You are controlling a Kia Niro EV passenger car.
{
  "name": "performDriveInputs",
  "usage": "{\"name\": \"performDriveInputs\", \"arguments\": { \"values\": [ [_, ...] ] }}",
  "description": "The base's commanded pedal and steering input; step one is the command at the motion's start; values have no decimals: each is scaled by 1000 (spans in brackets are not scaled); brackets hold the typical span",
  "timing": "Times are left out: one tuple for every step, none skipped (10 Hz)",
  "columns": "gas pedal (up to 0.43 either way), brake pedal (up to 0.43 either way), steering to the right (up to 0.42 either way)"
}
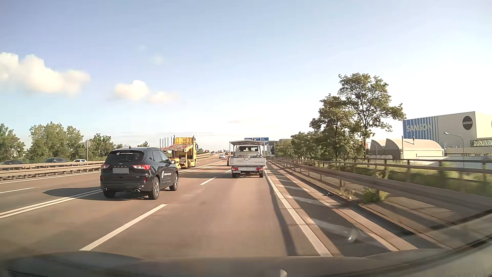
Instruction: Follow the waypoints while adhering to traffic rules and regulations
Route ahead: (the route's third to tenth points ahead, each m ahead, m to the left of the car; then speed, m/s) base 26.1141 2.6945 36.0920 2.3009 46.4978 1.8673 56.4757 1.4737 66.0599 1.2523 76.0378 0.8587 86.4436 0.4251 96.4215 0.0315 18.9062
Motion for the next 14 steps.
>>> {"name": "performDriveInputs", "arguments": {
  "values": [
    [59,0,4],
    [67,0,7],
    [67,0,8],
    [79,0,8],
    [87,0,8],
    [87,0,8],
    [98,0,8],
    [98,0,7],
    [98,0,5],
    [98,0,5],
    [98,0,4],
    [98,0,4],
    [98,0,3],
    [98,0,3]
  ]
}}
